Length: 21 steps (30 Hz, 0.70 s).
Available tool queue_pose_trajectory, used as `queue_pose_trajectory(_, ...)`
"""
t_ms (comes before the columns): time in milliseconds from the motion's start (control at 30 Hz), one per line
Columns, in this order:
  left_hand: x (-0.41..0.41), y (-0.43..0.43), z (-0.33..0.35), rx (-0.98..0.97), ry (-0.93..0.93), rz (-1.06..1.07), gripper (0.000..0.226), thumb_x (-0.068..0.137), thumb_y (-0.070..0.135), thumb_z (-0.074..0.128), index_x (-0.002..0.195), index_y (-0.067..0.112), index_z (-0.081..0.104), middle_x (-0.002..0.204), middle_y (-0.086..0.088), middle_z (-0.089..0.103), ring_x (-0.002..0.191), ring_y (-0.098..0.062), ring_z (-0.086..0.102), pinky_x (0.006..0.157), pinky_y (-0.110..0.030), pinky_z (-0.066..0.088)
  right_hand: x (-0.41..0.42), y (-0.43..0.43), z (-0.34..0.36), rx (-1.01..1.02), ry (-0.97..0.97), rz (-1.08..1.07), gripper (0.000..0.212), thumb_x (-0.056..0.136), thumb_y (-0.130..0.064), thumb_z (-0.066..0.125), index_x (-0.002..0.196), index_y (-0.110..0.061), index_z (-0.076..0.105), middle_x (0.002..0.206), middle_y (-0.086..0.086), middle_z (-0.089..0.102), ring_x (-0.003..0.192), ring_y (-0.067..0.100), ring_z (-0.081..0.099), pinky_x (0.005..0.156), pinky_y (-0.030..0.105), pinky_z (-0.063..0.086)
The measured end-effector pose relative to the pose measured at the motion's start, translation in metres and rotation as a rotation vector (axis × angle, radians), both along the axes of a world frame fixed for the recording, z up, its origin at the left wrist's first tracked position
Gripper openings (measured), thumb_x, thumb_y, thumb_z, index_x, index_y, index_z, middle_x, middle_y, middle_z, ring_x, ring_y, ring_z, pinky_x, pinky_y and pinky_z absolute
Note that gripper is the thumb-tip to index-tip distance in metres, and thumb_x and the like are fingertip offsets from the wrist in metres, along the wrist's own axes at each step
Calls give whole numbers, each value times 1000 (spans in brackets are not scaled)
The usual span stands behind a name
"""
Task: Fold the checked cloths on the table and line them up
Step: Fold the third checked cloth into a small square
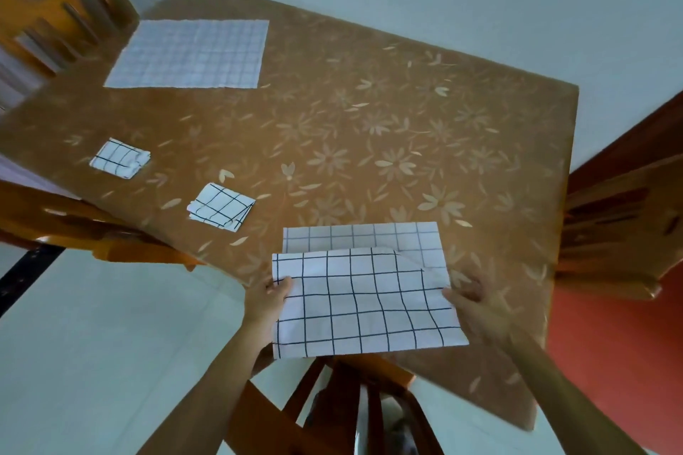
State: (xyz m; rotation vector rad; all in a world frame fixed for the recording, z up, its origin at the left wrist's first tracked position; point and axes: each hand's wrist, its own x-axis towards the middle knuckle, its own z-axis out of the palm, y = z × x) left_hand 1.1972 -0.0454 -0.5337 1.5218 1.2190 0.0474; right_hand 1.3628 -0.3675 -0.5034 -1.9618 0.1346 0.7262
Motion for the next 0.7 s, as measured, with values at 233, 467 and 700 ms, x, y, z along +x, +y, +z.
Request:
queue_pose_trajectory(233,35,33,-39,70,41,-135,31,92,18,65,65,16,50,60,1,48,61,-16,47,66,-30,39,-29,34,-26,-445,-740,383,41,84,-10,66,124,-10,58,127,10,57,115,29,52,94,43,46)
queue_pose_trajectory(467,57,24,-36,403,-70,-239,28,88,31,67,113,18,60,112,-1,61,102,-21,62,86,-41,55,-45,70,-53,-524,-569,816,67,95,-32,61,152,-21,28,164,3,4,152,21,3,117,32,7)
queue_pose_trajectory(700,19,-19,-41,1034,-22,-801,62,95,36,59,150,13,40,161,-19,25,149,-36,24,116,-51,32,-36,77,-61,-532,-520,833,71,98,-37,54,156,-25,15,163,-3,-11,148,12,-16,117,31,-4)
